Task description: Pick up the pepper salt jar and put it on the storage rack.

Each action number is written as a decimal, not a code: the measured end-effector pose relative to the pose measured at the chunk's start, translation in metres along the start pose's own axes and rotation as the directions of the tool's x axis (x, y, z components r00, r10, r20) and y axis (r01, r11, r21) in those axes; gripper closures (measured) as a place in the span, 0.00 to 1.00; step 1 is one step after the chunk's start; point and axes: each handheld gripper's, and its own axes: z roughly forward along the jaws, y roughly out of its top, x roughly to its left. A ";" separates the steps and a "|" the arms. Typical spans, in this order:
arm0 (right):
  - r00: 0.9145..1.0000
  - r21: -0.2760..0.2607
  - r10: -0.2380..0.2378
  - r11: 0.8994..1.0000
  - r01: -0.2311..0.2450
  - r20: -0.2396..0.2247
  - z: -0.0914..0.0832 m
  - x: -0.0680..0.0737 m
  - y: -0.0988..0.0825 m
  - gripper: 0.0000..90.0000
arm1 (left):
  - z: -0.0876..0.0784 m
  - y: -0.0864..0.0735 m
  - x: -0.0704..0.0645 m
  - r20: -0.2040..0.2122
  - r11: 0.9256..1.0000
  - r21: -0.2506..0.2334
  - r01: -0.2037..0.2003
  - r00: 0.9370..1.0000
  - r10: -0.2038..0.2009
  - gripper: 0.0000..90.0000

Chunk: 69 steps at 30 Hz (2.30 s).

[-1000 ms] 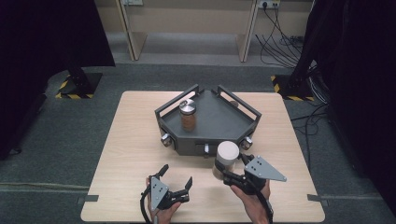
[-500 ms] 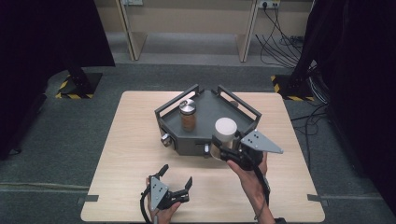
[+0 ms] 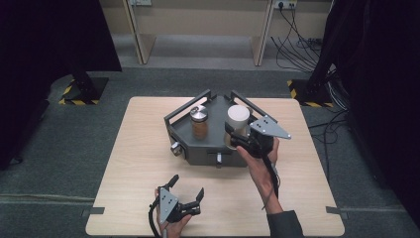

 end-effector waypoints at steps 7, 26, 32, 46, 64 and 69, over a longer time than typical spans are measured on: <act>0.999 0.008 0.003 1.000 -0.004 0.039 0.020 0.000 -0.002 0.39 | 0.000 0.000 0.000 0.001 1.000 -0.001 0.000 1.000 0.000 0.02; 0.994 0.028 0.015 0.999 -0.018 0.107 0.054 0.004 -0.013 0.39 | -0.001 -0.001 0.001 0.004 1.000 -0.004 0.006 1.000 -0.006 0.02; 0.993 0.021 0.019 1.000 -0.022 0.114 0.056 0.004 -0.017 0.39 | 0.000 -0.001 0.001 0.003 1.000 -0.004 0.005 1.000 -0.005 0.02; 0.992 0.016 0.013 1.000 -0.016 0.127 0.060 0.008 -0.024 0.39 | -0.001 -0.001 0.001 0.004 1.000 -0.005 0.006 1.000 -0.006 0.02; 0.992 -0.086 0.076 0.994 -0.068 0.100 0.040 0.009 -0.031 0.01 | 0.000 -0.001 0.001 0.003 1.000 -0.004 0.002 1.000 -0.002 0.02; 0.996 -0.108 0.065 0.992 -0.059 0.053 0.030 0.007 -0.035 0.01 | 0.000 -0.001 0.000 0.003 1.000 -0.005 0.002 1.000 -0.002 0.02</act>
